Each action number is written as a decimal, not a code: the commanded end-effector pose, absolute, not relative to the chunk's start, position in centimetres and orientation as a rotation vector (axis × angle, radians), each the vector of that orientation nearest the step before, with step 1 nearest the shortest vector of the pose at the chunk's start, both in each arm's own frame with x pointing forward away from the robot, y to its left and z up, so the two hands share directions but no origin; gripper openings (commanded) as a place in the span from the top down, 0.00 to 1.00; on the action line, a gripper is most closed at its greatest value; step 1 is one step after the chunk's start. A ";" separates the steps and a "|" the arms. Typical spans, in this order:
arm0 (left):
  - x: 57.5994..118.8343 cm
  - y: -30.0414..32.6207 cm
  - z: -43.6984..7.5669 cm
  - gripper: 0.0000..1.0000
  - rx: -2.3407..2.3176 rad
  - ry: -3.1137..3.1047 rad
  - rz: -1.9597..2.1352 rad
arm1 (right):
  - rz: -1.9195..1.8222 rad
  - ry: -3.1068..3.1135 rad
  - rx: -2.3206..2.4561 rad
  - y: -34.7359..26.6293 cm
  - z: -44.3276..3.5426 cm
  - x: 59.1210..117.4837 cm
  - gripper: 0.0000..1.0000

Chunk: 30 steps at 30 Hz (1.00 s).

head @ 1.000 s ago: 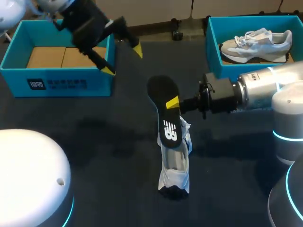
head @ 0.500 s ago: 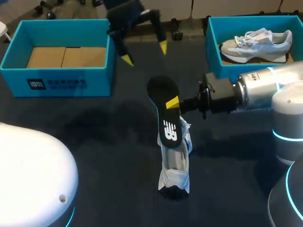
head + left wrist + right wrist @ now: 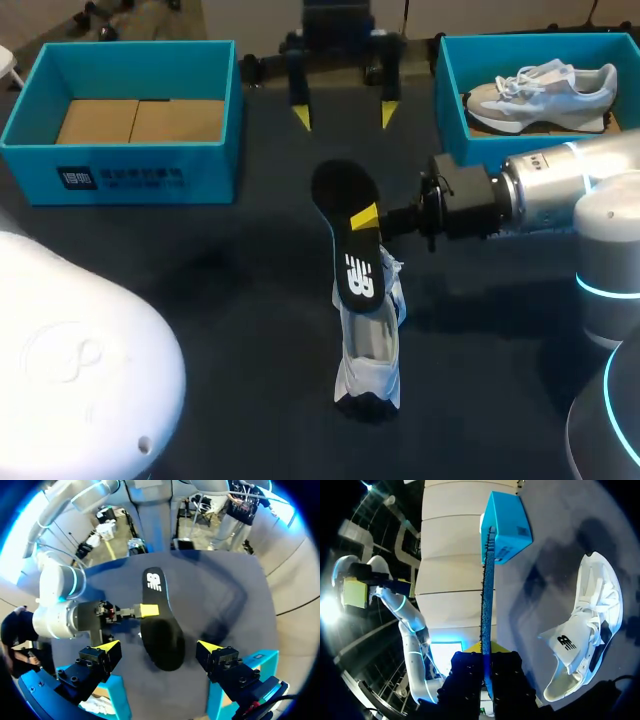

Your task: Take the shoe out of the shoebox, open the shoe tongue, remove and reinsert the insole, then place the shoe into the shoebox

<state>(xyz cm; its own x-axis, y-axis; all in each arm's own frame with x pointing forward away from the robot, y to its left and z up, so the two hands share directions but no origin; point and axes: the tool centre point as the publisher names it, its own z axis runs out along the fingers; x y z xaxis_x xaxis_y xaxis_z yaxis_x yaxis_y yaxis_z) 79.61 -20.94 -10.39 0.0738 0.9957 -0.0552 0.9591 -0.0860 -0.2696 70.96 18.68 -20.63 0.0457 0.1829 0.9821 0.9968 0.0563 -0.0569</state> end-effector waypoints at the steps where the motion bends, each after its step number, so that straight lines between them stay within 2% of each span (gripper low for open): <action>1: 78.8 -21.3 -10.0 0.00 -2.159 -1.951 0.137 | -1.032 -1.332 -1.322 18.8 -20.6 70.9 1.00; 16: 78.6 -21.0 -10.3 0.00 -2.236 -2.094 0.189 | -1.032 -1.332 -1.322 18.8 -20.6 70.9 1.00; 22: 78.0 -18.4 -9.0 0.00 -2.408 -2.292 0.374 | -1.032 -1.332 -1.322 18.8 -20.6 70.9 1.00; 30: 75.5 -15.4 -8.8 0.00 -2.566 -2.509 0.837 | -1.032 -1.332 -1.322 18.8 -20.6 70.9 1.00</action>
